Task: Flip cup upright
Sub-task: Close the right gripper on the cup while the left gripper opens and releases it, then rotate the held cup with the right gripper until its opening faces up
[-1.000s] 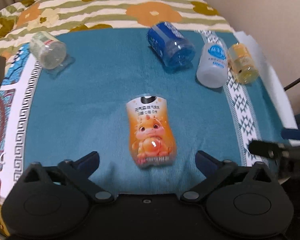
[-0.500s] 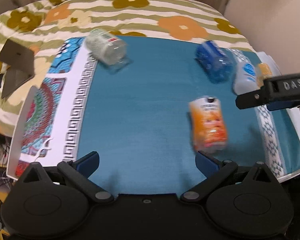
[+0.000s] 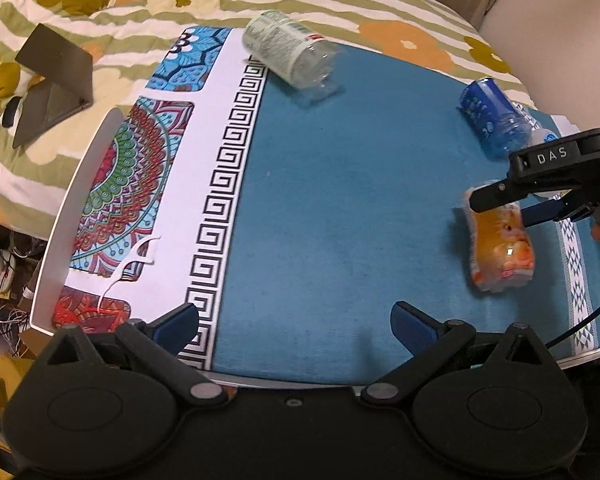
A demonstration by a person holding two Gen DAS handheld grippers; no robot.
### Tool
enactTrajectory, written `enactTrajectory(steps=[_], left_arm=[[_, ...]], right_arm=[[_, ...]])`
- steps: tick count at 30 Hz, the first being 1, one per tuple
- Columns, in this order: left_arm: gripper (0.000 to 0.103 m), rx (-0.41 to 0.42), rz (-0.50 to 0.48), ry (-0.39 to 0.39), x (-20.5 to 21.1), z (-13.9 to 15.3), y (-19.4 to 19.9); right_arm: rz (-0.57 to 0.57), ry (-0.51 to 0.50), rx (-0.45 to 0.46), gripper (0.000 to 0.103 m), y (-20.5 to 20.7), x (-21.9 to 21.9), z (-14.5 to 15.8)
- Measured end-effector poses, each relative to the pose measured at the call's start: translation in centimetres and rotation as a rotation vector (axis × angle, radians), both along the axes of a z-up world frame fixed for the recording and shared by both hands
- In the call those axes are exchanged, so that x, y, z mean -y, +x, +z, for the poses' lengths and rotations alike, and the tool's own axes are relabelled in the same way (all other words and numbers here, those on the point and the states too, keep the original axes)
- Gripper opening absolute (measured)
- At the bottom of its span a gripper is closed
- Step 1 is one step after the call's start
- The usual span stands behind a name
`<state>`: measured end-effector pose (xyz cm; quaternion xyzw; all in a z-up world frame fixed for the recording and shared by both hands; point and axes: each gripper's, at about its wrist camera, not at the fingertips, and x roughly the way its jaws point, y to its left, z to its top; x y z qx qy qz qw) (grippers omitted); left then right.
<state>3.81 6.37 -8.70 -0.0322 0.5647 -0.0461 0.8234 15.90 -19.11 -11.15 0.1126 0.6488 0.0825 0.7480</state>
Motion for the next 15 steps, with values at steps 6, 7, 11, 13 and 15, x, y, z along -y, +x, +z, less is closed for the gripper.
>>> enactTrajectory(steps=[6,7,11,13,15], left_arm=[[0.103,-0.006,0.002,-0.012,-0.9,-0.3,0.5],[0.103,-0.007,0.003,-0.014,-1.0,-0.3,0.7],[0.103,-0.009,0.004,-0.021,-1.0,-0.2,0.9],[0.103,-0.011,0.003,-0.024,-1.0,-0.2,1.0],[0.103,-0.009,0.0,-0.026,-1.0,0.1,1.1]], right_arm=[[-0.01,0.023,-0.04,0.071,0.5,0.1,-1.0],[-0.009,0.022,-0.04,0.071,0.5,0.0,-1.1],[-0.011,0.029,-0.033,0.068,0.5,0.2,-1.1],[-0.007,0.028,-0.025,0.068,0.4,0.2,-0.8],[-0.004,0.024,-0.002,0.067,0.2,0.2,-0.2]])
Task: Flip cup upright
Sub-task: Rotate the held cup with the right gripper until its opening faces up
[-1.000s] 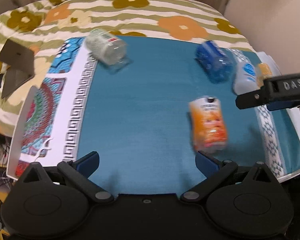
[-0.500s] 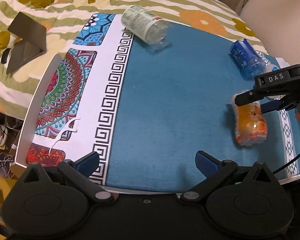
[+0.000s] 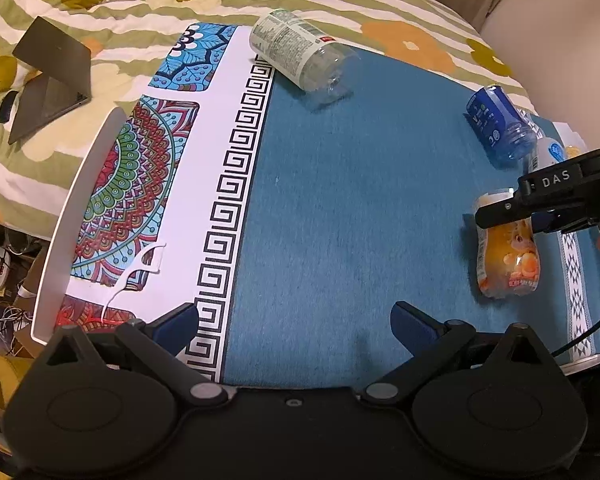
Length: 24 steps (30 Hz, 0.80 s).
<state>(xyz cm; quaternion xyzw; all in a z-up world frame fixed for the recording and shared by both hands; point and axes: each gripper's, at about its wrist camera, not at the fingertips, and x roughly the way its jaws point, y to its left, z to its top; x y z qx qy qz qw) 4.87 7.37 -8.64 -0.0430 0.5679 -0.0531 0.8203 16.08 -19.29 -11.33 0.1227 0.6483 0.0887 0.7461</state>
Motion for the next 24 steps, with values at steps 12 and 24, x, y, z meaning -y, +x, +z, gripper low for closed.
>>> enactTrajectory(steps=[12,24], left_arm=[[0.103,0.049,-0.043,-0.004,0.5,1.7,0.8],[0.103,0.067,-0.083,0.056,0.1,0.6,0.0]], right_arm=[[-0.211,0.006,0.474,0.067,-3.7,0.6,4.7],[-0.224,-0.141,0.757,0.069,-6.5,-1.5,0.3]])
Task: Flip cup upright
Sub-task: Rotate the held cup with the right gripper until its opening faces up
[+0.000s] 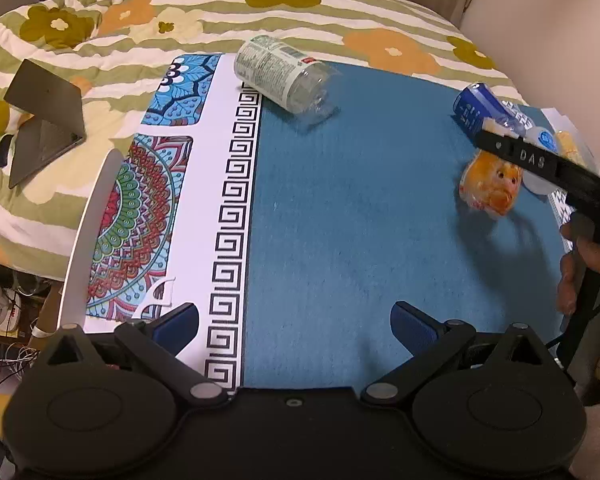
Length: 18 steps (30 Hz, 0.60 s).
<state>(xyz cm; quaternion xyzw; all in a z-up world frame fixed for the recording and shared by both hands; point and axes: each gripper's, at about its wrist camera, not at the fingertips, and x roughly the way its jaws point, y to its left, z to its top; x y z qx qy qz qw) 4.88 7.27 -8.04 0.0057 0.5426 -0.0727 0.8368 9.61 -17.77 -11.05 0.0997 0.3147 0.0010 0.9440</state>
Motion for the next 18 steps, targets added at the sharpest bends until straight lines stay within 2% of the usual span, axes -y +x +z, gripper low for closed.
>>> enactTrajectory(steps=[4,7,12,18], left_arm=[[0.103,0.002,-0.006,0.003,0.1,0.0,-0.4],[0.103,0.009,-0.012,0.0,0.2,0.2,-0.7],[0.103,0.015,-0.016,-0.002,0.5,0.3,-1.0],[0.103,-0.001,-0.012,-0.001,0.7,-0.1,-1.5]], right_arm=[[0.015,-0.022,-0.001,0.069,-1.2,-0.2,-0.7],[0.031,-0.016,0.052,0.069,-2.7,-0.4,-0.3],[0.075,-0.087,0.105,0.069,-2.1,-1.2,0.4],[0.096,-0.107,0.09,0.068,-1.7,-1.4,0.1]])
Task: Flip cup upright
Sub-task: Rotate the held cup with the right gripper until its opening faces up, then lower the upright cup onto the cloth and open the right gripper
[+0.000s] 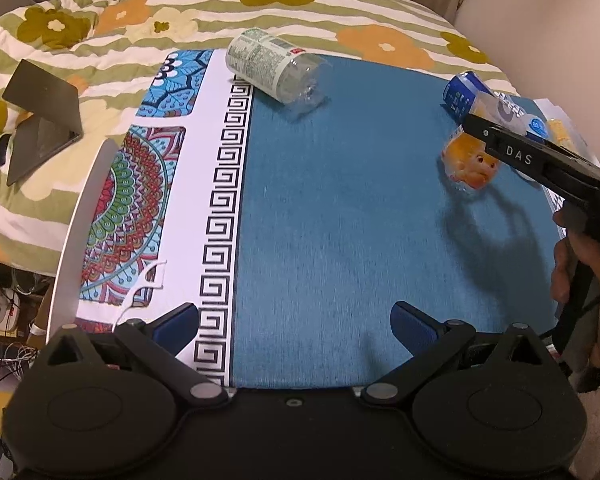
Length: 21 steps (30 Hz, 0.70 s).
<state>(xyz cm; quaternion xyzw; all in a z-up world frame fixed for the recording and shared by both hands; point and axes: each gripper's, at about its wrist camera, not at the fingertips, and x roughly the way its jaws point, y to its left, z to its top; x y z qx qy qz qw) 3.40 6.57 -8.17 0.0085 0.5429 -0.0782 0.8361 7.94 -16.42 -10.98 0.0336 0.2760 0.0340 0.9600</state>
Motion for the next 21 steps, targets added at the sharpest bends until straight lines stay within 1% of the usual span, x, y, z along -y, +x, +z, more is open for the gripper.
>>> enactTrajectory(steps=[2,9,17,19,21], left_arm=[[0.103,-0.006,0.005,-0.001,-0.07,-0.1,-0.06],[0.103,-0.008,0.009,-0.007,-0.05,-0.17,0.0],[0.103,-0.002,0.013,-0.015,0.12,0.09,-0.13],[0.103,0.003,0.014,-0.016,0.2,0.27,-0.2],[0.103,0.01,0.015,-0.015,0.28,0.52,-0.31]], right_arm=[[0.01,-0.029,-0.008,0.068,-0.18,-0.26,-0.32],[0.036,-0.073,-0.018,0.069,-0.88,-0.87,-0.72],[0.033,-0.074,-0.03,0.071,-0.91,-1.05,-0.7],[0.029,-0.067,-0.041,0.08,-0.91,-0.99,-0.64],[0.023,-0.053,-0.044,0.102,-1.03,-0.9,-0.58]])
